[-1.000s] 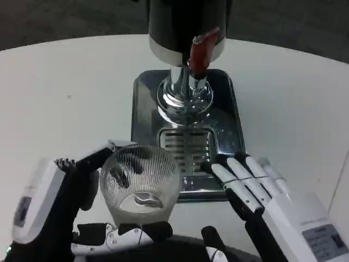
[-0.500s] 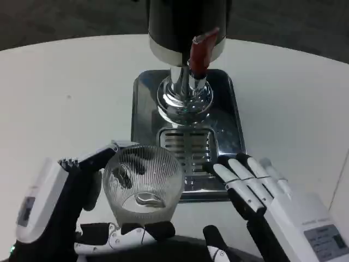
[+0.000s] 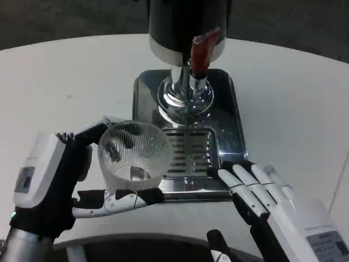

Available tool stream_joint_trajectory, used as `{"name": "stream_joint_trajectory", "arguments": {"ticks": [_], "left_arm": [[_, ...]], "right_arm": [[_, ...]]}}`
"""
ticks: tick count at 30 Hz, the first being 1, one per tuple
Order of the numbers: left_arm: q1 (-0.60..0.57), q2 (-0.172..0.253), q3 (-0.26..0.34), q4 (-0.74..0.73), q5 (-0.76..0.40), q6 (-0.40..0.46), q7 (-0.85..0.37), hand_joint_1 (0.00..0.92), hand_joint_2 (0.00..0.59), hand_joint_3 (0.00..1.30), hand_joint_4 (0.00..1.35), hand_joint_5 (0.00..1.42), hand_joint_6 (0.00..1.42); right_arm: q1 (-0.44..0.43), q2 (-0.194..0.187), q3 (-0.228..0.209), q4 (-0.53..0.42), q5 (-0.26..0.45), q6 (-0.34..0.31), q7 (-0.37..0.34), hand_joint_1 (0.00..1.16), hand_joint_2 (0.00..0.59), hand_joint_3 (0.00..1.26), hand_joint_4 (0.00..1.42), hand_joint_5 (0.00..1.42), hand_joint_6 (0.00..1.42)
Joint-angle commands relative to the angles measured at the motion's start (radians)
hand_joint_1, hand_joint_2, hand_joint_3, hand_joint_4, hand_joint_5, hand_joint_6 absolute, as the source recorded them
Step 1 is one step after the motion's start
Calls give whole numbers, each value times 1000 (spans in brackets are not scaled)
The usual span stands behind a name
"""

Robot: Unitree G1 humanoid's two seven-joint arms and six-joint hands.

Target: Grasp the cup under the faucet to collect the drink, then remove the cup.

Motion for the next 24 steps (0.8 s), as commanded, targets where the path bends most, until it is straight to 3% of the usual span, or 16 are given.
{"name": "stream_joint_trajectory", "arguments": {"ticks": [1,13,24], "left_arm": [[-87,9,-35,103,57,-9,91,589,31,943,1075,1206,1366],[-375,47,-189,494,174,-20,302,589,31,943,1075,1206,1366],[-576,19,-338,796,232,-6,499,598,26,946,1080,1217,1366]], "right_arm": [[13,16,1,-26,-3,4,-2,461,505,146,86,60,64],[36,38,-2,-60,-12,21,26,461,505,146,86,62,65],[74,57,-6,-99,-15,28,39,461,505,146,86,68,65]]}}
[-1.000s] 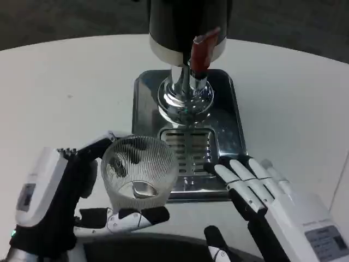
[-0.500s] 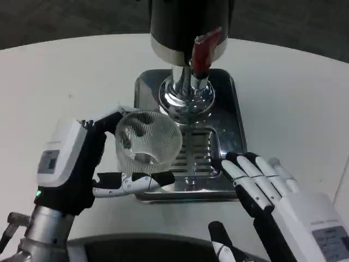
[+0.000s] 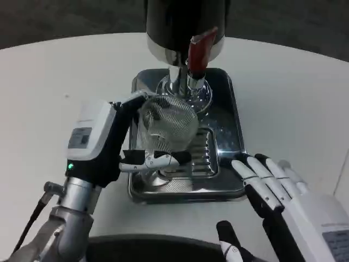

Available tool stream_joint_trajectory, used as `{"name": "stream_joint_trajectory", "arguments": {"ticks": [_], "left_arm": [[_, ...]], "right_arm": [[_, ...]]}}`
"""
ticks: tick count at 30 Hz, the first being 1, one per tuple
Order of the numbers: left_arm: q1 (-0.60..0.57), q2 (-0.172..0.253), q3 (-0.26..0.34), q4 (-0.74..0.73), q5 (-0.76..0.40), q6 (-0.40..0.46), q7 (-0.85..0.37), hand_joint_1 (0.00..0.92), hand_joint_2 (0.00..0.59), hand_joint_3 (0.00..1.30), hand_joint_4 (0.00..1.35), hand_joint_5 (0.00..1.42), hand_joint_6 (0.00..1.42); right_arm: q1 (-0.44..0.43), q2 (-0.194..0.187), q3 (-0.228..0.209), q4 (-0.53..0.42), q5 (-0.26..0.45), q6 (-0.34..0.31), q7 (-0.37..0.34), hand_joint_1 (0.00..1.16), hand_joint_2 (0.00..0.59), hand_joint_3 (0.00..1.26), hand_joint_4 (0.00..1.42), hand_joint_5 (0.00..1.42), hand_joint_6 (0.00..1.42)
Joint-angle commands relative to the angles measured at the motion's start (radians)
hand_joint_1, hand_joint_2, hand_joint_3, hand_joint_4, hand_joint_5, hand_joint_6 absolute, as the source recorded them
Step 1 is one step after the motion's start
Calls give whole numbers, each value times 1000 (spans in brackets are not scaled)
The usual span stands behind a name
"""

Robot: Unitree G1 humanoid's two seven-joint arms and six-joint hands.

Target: Grasp the cup under the faucet to collect the drink, then remove the cup.

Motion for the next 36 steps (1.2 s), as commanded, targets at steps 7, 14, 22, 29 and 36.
{"name": "stream_joint_trajectory", "arguments": {"ticks": [7,14,22,29,36], "left_arm": [[-196,-51,-132,242,26,26,153,598,25,947,1080,1220,1366],[-259,-88,-190,331,17,42,179,599,24,956,1080,1220,1366],[-254,-78,-206,365,-5,64,189,607,7,955,1057,1194,1366],[-234,-45,-216,371,-14,89,188,554,0,847,858,969,1172],[-226,-36,-238,375,-37,88,144,398,55,628,666,891,1076]], "right_arm": [[53,3,-15,-45,-2,-1,15,461,505,146,86,73,70],[74,9,-26,-60,0,-1,13,461,505,146,95,83,80],[92,22,-38,-68,11,5,6,472,496,146,98,96,93],[89,17,-39,-63,3,-17,2,478,495,155,107,110,97],[71,25,-31,-53,4,-7,15,483,495,173,125,132,97]]}}
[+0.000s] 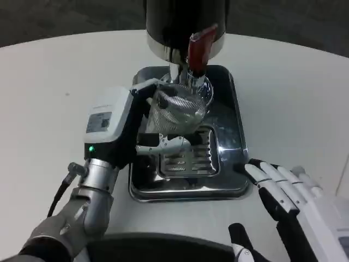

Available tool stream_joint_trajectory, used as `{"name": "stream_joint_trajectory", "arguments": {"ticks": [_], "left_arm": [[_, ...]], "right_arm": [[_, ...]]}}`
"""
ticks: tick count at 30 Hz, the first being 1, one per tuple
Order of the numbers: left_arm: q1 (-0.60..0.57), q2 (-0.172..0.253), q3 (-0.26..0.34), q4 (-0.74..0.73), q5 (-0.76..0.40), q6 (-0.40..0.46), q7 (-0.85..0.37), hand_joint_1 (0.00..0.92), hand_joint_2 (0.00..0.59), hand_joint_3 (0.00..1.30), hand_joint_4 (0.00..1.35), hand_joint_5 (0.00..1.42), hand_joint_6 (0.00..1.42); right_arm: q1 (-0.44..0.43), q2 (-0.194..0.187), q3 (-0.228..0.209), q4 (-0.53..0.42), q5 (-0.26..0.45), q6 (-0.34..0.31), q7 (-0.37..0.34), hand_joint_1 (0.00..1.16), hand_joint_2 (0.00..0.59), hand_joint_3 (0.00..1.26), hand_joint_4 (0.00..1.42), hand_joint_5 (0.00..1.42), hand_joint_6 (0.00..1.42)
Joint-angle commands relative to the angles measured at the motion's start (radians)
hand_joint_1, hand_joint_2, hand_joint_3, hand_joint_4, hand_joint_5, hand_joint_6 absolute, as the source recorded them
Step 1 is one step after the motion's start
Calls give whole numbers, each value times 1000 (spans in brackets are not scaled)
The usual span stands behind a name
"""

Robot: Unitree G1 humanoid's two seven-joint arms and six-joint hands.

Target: Grasp the cup under the faucet to collect the drink, then remove the cup.

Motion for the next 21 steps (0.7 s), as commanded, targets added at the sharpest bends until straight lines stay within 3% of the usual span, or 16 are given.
{"name": "stream_joint_trajectory", "arguments": {"ticks": [1,7,12,15,19,21], "left_arm": [[28,7,-26,14,0,6,-44,393,60,611,650,891,1076],[25,7,-44,8,2,-5,-53,385,72,469,502,829,1006],[27,11,-52,3,1,1,-50,383,74,269,285,682,854],[30,13,-50,2,-4,0,-52,366,68,200,237,634,776],[46,17,-35,-10,-22,-15,-45,251,39,68,132,515,569],[56,20,-24,-18,-36,-26,-45,175,20,46,115,500,538]], "right_arm": [[1,5,-1,4,5,2,7,483,495,174,127,134,99],[-7,14,3,8,6,10,17,485,495,184,129,146,109],[-5,24,2,8,10,17,24,485,495,186,129,152,111],[-5,24,2,7,12,19,25,485,495,188,129,155,111],[-2,23,5,9,14,20,25,486,495,195,129,169,124],[-1,23,6,10,14,20,24,486,495,196,130,170,125]]}}
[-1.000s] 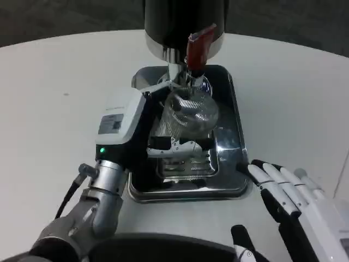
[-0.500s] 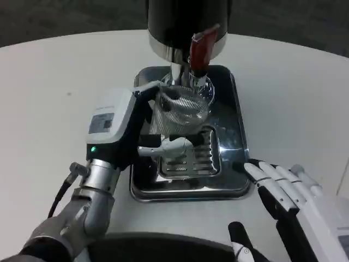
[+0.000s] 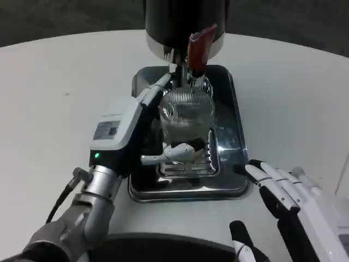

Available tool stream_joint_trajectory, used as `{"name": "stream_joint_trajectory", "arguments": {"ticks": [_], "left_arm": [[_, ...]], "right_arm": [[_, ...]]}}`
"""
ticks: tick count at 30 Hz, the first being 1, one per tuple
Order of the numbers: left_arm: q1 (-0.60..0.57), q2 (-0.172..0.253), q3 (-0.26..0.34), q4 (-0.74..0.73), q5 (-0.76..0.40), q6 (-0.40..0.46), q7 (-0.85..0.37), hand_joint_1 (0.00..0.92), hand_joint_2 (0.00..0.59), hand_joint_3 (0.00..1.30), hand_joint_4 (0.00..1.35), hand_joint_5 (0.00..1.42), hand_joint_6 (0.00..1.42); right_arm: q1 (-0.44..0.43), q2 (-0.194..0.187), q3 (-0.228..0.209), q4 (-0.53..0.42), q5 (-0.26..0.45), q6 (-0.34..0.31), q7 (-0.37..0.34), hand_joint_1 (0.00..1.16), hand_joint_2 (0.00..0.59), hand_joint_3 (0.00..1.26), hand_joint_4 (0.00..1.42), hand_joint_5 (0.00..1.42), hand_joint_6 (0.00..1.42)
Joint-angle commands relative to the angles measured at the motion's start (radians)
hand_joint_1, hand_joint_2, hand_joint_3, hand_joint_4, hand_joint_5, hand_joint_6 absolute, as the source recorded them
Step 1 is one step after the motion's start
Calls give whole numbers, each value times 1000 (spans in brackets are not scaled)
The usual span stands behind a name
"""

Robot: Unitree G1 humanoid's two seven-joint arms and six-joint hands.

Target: Grasp the cup under the faucet to collect the drink, then remove the cup.

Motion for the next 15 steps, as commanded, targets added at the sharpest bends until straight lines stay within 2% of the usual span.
{"name": "stream_joint_trajectory", "arguments": {"ticks": [1,8,11,15], "left_arm": [[40,15,27,-21,-40,-28,-9,136,7,38,105,485,520],[65,30,66,-59,-101,-77,-49,14,0,5,64,422,350],[104,40,102,-118,-141,-113,-63,0,0,5,59,387,282],[221,62,191,-299,-271,-195,-160,0,74,0,6,301,195]], "right_arm": [[10,3,4,8,9,2,5,486,495,196,132,171,126],[9,2,6,7,14,2,6,487,495,197,140,174,141],[8,4,8,6,13,3,5,487,495,197,141,179,142],[14,5,6,5,16,5,3,487,495,201,141,182,143]]}}
